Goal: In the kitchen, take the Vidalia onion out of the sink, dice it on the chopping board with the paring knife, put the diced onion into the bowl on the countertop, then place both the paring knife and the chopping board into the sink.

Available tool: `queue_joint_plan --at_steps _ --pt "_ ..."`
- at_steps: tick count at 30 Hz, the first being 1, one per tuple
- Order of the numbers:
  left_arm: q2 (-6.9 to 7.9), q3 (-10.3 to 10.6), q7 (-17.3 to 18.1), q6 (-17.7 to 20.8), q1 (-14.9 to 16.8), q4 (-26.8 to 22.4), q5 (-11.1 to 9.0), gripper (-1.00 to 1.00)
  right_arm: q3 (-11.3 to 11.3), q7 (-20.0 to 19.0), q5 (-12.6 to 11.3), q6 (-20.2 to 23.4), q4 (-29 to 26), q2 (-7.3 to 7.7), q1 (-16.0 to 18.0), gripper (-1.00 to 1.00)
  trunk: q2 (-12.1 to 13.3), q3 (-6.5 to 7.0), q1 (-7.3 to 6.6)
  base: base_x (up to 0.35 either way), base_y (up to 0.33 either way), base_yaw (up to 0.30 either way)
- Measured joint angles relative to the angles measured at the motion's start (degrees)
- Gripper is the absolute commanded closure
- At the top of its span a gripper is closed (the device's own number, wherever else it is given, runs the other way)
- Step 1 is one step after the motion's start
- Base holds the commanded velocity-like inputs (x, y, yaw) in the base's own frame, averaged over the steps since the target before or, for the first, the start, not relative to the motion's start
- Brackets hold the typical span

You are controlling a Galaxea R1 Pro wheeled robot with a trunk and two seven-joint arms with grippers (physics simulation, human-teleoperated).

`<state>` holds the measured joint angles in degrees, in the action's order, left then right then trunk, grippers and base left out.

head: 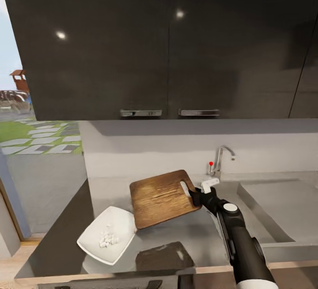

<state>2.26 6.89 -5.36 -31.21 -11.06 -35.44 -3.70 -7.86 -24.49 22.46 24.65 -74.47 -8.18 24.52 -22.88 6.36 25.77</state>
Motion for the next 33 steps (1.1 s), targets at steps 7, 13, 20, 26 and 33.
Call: queue_joint_plan --at_steps 7,13,20,26,33 --pt "0.02 0.0 0.0 0.0 0.0 -0.1 0.0 -1.0 -12.6 9.1 -1.6 0.0 1.0 -1.75 0.0 1.0 0.0 0.0 0.01 -0.097 -0.279 0.0" --pt "0.02 0.0 0.0 -0.1 0.0 -0.2 0.0 -1.0 -16.0 28.6 -13.2 -5.6 4.2 -1.74 0.0 1.0 0.0 -0.01 -0.01 -0.017 -0.046 0.0" --pt "0.02 0.0 0.0 -0.1 0.0 -0.3 0.0 -1.0 -14.9 52.0 -19.5 -12.1 6.5 -1.75 0.0 1.0 0.0 -0.02 -0.01 0.0 -0.001 0.0" --pt "0.02 0.0 0.0 -0.1 0.0 -0.2 0.0 -1.0 -8.8 69.3 -23.3 -12.1 6.5 -1.78 0.1 1.0 0.0 -0.01 -0.01 0.0 0.0 0.0" --pt "0.02 0.0 0.0 -0.1 0.0 -0.2 0.0 -1.0 -7.4 80.7 -34.7 -11.0 6.4 -1.78 0.3 1.0 0.0 -0.01 -0.01 0.0 0.0 0.0"
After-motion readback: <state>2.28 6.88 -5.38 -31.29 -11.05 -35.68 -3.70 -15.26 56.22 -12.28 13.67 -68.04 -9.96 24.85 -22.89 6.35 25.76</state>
